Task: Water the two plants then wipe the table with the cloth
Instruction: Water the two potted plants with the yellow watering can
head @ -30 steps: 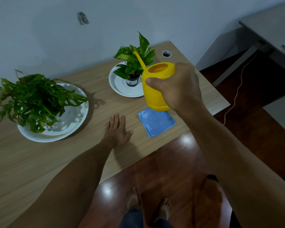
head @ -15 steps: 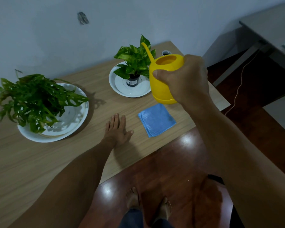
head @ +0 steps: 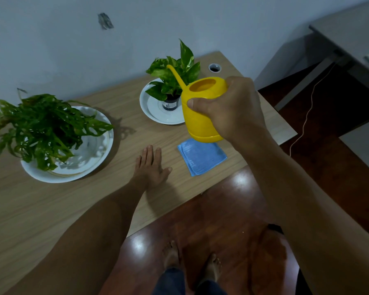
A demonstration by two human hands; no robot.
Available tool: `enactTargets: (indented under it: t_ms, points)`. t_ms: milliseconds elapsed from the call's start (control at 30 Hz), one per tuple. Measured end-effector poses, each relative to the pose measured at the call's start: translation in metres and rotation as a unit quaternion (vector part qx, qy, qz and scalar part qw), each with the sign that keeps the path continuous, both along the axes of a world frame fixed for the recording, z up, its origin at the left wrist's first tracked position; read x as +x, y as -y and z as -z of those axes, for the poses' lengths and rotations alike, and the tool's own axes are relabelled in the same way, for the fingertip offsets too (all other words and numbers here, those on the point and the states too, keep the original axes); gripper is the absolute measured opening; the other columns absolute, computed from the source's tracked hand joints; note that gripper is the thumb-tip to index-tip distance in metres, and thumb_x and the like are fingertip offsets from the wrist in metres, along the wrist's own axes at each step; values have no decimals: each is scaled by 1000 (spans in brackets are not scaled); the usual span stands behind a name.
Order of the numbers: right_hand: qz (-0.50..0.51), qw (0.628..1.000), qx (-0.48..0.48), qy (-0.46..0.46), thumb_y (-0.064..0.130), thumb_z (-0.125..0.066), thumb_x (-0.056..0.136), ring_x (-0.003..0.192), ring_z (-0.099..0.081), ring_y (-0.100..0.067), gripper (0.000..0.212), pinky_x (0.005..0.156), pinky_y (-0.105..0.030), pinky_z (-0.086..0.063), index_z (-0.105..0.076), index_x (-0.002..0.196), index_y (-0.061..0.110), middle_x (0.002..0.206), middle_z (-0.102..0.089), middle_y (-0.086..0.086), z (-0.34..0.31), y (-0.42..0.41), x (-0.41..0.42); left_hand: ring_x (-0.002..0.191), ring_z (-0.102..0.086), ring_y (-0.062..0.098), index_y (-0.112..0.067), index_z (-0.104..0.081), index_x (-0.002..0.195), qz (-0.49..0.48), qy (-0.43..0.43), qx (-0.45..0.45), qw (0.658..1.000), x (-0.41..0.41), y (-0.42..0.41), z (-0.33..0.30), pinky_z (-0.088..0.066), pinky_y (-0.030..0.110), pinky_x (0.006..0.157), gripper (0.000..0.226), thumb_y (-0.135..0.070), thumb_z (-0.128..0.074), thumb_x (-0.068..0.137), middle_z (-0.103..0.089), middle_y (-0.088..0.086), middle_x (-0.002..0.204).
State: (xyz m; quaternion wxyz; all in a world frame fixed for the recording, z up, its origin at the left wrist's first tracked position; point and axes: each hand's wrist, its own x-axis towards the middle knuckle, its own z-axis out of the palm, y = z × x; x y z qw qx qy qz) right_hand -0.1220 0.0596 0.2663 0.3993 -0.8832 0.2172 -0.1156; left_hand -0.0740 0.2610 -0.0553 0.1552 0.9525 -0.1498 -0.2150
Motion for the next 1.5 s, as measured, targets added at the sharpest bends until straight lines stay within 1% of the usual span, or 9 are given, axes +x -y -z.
enactTargets:
  t_ms: [67, 200, 367, 500, 633, 867, 1200, 1400, 1500]
  points:
    - [-3, 1000, 0, -7, 50, -90, 67, 95, -64, -19, 40, 71, -26, -40, -64, 83, 24, 90, -65, 3, 3, 3, -2, 160, 15, 29, -23, 3, 166, 5, -7, 9, 1000, 1, 1, -2, 7, 49, 126, 97, -74, -31, 90, 14, 13, 172]
    - [16, 1000, -7, -5, 58, -87, 63, 106, -64, -27, 69, 74, -28, -38, -67, 110, 10, 109, -68, -9, 6, 10, -4, 159, 16, 28, -23, 5, 166, 6, -14, 11, 1000, 1, 1, -4, 8, 48, 126, 101, -76, -24, 85, 15, 13, 172]
    - [26, 999, -34, -1, 53, -87, 70, 95, -60, -19, 59, 71, -27, -36, -68, 108, 12, 101, -64, 0, -4, 20, -8, 159, 16, 28, -23, 5, 166, 9, -15, 7, 1000, 1, 0, -5, 8, 49, 126, 103, -78, -22, 83, 16, 13, 172]
    - [25, 998, -43, 27, 51, -86, 73, 94, -54, -13, 66, 71, -23, -34, -66, 122, 12, 100, -57, 5, -8, 21, -6, 159, 16, 28, -23, 5, 166, 7, -16, 9, 1000, 0, 2, -5, 8, 49, 127, 97, -74, -33, 93, 16, 13, 172]
    - [23, 998, -47, 42, 52, -86, 72, 94, -59, -16, 56, 70, -23, -34, -68, 108, 13, 97, -59, 3, -9, 16, 0, 159, 18, 27, -24, 6, 165, 9, -22, 13, 1000, 1, 1, -5, 9, 48, 127, 92, -70, -37, 98, 18, 12, 172]
    - [14, 998, -25, 50, 51, -88, 68, 94, -66, -21, 58, 69, -26, -43, -71, 105, 10, 100, -70, -3, -9, 3, 4, 160, 12, 29, -24, 1, 166, 2, -1, 2, 1000, 0, -1, 3, 6, 48, 127, 101, -78, -27, 85, 11, 13, 173]
    - [1, 1000, -24, -8, 54, -89, 67, 86, -60, -20, 61, 52, -22, -32, -66, 98, 7, 91, -63, -5, -6, 8, -8, 159, 16, 28, -25, 5, 166, 4, -15, 7, 1000, 2, 0, -1, 8, 48, 127, 102, -78, -25, 83, 16, 12, 172]
    - [27, 999, -31, -29, 54, -87, 68, 89, -57, -19, 65, 51, -18, -28, -64, 107, 8, 101, -62, -4, -8, 16, -13, 159, 16, 28, -23, 5, 166, 10, -10, 5, 1000, 1, -1, -1, 8, 48, 127, 102, -78, -25, 84, 15, 13, 172]
    - [32, 998, -46, -26, 52, -86, 72, 88, -54, -17, 55, 51, -19, -28, -64, 103, 13, 98, -59, 0, -12, 18, -14, 159, 16, 28, -24, 5, 166, 9, -5, 6, 1000, 1, 0, 0, 8, 48, 127, 102, -78, -25, 85, 15, 13, 172]
